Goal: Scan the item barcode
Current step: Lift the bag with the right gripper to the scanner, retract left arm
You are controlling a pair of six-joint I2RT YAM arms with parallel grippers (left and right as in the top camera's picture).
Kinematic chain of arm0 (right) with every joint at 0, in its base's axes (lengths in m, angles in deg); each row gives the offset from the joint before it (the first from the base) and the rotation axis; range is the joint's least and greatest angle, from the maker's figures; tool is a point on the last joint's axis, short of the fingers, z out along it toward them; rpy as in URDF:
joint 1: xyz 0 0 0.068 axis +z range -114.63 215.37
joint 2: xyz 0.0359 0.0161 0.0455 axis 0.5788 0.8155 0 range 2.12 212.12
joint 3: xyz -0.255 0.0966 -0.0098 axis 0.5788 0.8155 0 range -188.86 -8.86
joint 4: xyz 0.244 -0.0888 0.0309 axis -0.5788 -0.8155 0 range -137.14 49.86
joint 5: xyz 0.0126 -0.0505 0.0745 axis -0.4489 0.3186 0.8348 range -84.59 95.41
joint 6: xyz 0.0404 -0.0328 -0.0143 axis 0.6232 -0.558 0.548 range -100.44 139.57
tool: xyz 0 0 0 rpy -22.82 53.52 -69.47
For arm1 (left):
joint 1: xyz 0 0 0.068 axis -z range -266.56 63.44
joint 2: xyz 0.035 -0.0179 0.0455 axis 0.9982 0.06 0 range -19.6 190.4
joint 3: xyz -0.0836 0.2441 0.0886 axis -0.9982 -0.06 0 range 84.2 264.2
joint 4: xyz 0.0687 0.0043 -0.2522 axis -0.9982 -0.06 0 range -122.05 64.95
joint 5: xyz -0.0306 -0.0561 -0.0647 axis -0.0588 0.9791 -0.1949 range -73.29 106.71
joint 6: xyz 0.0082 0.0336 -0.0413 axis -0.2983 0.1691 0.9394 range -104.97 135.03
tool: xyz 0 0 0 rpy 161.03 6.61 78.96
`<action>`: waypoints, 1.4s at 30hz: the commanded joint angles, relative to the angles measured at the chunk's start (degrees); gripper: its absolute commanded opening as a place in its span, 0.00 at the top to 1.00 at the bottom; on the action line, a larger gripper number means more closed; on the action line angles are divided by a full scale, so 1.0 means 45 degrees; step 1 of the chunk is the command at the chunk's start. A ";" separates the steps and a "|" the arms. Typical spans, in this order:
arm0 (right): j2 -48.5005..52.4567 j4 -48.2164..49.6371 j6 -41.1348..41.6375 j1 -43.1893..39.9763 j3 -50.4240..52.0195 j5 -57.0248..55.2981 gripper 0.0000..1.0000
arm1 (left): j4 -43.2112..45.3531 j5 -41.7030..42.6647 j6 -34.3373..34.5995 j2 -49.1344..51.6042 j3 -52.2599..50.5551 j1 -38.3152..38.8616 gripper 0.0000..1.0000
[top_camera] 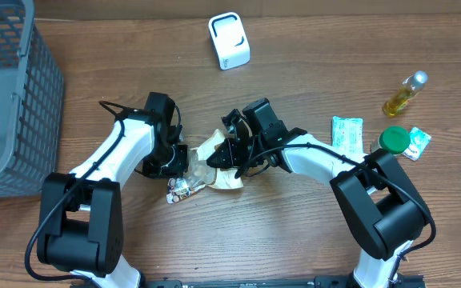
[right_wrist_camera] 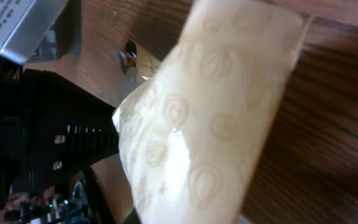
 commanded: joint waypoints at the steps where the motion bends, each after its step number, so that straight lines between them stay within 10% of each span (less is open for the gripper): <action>1: 0.0029 0.0180 -0.0719 -0.0175 0.0019 0.0753 0.96 | -0.0306 0.0923 -0.0758 0.0248 0.0729 -0.0374 0.96; 6: -0.0024 0.0311 -0.1855 -0.0180 -0.0117 0.0894 0.96 | -0.0903 0.1812 -0.0923 0.0058 0.2667 -0.1239 0.91; 9: -0.0170 0.0296 -0.2273 -0.0243 -0.0573 0.0889 0.96 | -0.1039 0.1749 -0.0928 0.0058 0.3682 -0.1710 0.71; 13: -0.0442 0.0194 -0.2312 -0.0408 -0.1205 0.0884 0.96 | -0.0918 0.1292 -0.0913 0.0058 0.4163 -0.2244 0.00; 29: -0.0719 -0.6309 -0.7242 -0.0831 -0.8398 -0.3089 0.97 | 0.0695 -0.3011 0.0335 0.0073 0.4138 -0.4512 0.01; 42: -0.0107 -0.3638 -1.3270 -0.0695 -0.9126 -0.7718 0.96 | 0.0845 -0.3002 0.0335 0.0073 0.4129 -0.4702 0.00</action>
